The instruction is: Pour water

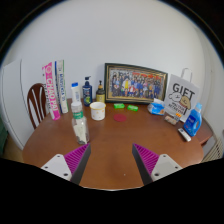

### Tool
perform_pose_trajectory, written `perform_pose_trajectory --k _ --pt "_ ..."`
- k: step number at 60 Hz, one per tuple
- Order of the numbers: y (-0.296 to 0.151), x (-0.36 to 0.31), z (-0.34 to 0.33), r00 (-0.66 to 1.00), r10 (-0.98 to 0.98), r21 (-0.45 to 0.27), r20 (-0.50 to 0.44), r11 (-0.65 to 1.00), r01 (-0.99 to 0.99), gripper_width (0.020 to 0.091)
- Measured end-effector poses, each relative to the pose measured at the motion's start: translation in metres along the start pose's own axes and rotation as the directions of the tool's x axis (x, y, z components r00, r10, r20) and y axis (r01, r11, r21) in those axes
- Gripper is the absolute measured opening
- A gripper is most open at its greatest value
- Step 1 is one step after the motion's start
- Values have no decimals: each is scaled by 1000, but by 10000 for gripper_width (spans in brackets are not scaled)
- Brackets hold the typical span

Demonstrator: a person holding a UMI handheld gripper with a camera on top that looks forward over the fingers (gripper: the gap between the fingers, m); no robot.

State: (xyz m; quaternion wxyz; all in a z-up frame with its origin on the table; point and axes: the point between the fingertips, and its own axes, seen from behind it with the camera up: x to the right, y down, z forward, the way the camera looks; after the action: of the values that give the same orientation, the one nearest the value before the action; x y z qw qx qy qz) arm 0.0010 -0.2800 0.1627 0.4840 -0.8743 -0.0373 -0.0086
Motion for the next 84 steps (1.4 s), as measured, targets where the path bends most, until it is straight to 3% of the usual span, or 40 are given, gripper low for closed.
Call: perform_pose_trajectory --k 17,33,37,45,56,67,78,84 --pt "8 -121 77 990 -4 71 140 997 -6 858" --pt "-12 -134 178 995 -2 146 97 989 -12 853" --pt "-14 -136 193 995 -4 154 102 988 -12 782" --pt "-13 -146 206 990 -14 162 140 987 -9 546" --pt "-15 -142 206 993 13 156 119 987 -32 457" --pt "-47 -108 194 999 -29 168 35 986 22 435" --pt "-108 -16 198 961 -193 142 -197 965 223 434" --pt "-140 37 218 860 -373 62 -348 906 418 433"
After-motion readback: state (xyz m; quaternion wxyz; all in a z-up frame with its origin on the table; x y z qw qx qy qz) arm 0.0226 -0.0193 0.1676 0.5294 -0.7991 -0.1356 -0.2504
